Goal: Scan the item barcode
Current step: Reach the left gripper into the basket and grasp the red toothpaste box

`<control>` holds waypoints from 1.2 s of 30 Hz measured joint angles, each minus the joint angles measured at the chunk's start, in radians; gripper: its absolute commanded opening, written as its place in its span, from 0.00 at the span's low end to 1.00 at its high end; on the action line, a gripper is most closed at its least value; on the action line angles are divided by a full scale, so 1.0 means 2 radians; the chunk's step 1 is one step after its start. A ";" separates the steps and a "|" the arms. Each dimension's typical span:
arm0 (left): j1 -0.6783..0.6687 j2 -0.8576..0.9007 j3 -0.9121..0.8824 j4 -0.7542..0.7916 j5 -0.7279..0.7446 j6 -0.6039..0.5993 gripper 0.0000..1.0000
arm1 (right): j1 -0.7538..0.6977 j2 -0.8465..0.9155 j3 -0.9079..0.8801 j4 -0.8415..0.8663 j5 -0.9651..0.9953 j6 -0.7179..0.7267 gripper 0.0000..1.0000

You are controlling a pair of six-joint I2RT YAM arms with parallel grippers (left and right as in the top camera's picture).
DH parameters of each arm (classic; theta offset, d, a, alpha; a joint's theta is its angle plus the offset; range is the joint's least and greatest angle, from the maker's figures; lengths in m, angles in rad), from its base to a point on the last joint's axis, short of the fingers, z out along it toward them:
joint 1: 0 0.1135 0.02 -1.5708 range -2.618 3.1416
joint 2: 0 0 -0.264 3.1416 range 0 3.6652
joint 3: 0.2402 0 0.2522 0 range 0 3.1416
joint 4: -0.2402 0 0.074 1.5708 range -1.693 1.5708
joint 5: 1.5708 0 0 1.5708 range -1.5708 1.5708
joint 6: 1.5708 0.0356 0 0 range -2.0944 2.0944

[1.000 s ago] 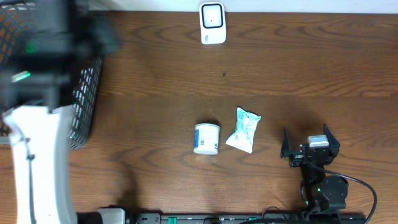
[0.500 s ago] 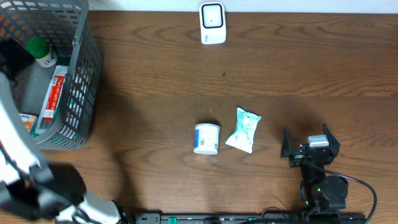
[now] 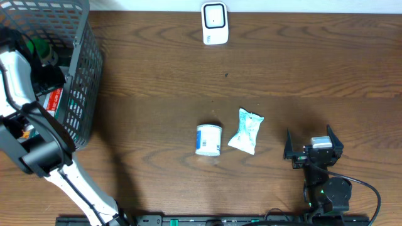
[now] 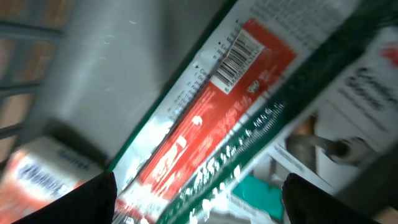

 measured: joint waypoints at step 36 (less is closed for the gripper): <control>0.001 0.039 -0.007 0.009 -0.011 0.016 0.07 | 0.000 0.000 0.000 0.000 0.000 0.000 0.99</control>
